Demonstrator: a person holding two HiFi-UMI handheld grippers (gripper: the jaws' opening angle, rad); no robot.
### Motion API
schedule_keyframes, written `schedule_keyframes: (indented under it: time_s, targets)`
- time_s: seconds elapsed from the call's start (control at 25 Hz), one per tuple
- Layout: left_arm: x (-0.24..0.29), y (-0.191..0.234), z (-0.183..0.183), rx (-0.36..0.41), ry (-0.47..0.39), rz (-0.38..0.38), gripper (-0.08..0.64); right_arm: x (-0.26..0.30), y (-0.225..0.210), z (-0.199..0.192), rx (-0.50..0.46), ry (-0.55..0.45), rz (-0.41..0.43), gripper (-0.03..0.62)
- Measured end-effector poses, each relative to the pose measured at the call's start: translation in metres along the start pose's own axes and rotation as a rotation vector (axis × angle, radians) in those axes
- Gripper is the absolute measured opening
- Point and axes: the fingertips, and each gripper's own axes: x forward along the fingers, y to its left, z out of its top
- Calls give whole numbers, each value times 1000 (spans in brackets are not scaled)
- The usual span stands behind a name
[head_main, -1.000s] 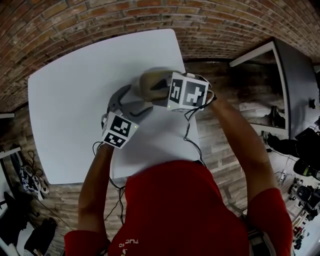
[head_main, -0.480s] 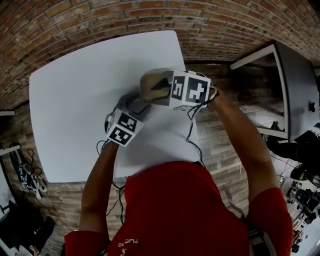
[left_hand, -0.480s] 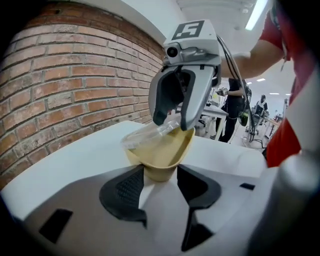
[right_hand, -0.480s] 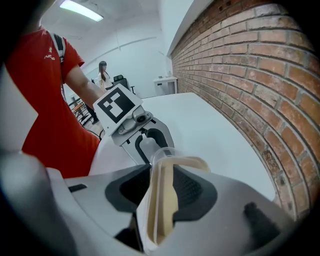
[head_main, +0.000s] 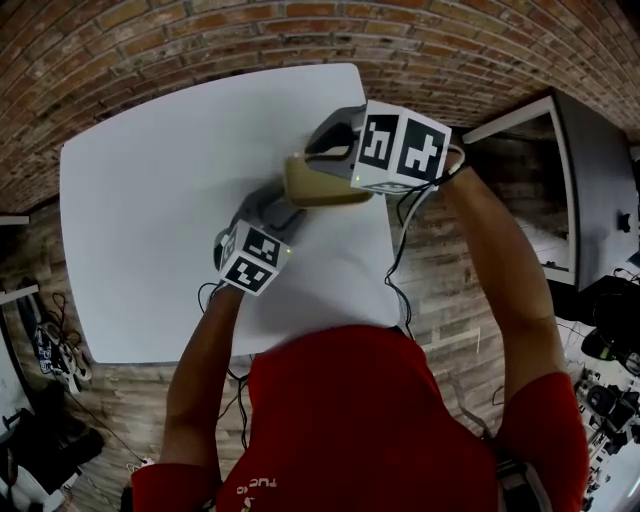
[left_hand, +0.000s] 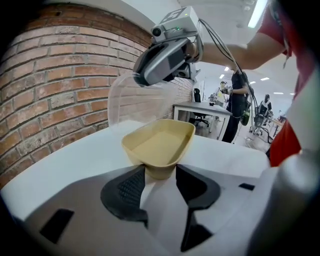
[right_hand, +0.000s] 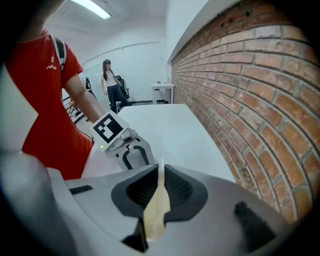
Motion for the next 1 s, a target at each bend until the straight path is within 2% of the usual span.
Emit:
schedule_keyframes:
  time_s: [0.16, 0.24, 0.32, 0.44, 0.6, 0.8, 0.88, 1.0]
  targets:
    - [-3, -1, 0, -3, -8, 9, 196, -3, -34, -5, -89, 26, -104, 54]
    - [-8, 0, -1, -3, -19, 23, 187, -2, -51, -10, -115, 33, -119, 54]
    - [-17, 0, 0, -11, -52, 37, 155, -4, -64, -13, -96, 43, -100, 52]
    - [-39, 2, 10, -46, -163, 60, 83, -9, -74, -14, -13, 43, 3, 52]
    - [-68, 2, 41, -120, -343, 58, 41, -3, -80, -16, 156, 16, 227, 51]
    - [-75, 6, 70, -154, -423, 70, 40, 6, -90, -17, 346, -18, 470, 51]
    - [-73, 9, 77, -155, -444, 79, 40, 9, -101, -16, 375, -29, 486, 51]
    - [-68, 17, 84, -169, -460, 101, 41, 18, -127, -20, 317, -24, 390, 52]
